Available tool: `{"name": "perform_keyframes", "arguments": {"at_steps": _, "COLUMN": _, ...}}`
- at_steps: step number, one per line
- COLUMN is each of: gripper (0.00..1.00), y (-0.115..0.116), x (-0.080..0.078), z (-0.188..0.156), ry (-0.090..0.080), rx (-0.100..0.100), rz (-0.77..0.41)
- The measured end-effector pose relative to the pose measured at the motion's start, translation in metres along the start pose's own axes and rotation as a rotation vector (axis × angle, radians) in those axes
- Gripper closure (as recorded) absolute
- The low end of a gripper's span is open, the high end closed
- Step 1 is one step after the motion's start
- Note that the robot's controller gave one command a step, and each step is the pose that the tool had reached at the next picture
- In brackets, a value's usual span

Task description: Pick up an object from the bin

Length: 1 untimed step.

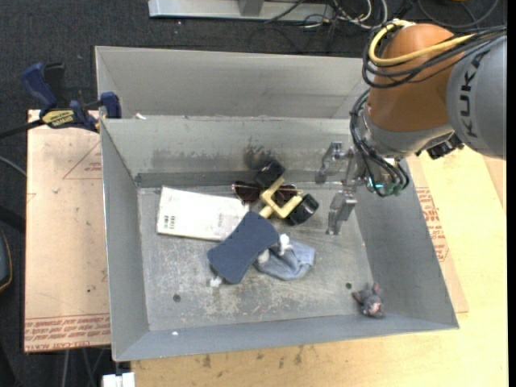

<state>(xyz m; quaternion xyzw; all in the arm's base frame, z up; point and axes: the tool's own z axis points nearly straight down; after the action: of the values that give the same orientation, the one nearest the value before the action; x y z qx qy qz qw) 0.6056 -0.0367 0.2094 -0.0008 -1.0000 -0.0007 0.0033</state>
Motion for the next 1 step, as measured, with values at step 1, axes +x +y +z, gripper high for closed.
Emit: {"name": "perform_keyframes", "arguments": {"at_steps": 1, "gripper": 1.00, "y": 0.0003, "x": -0.0015, "z": -0.0049, "ry": -0.008, "rx": 0.001, "rz": -0.002}}
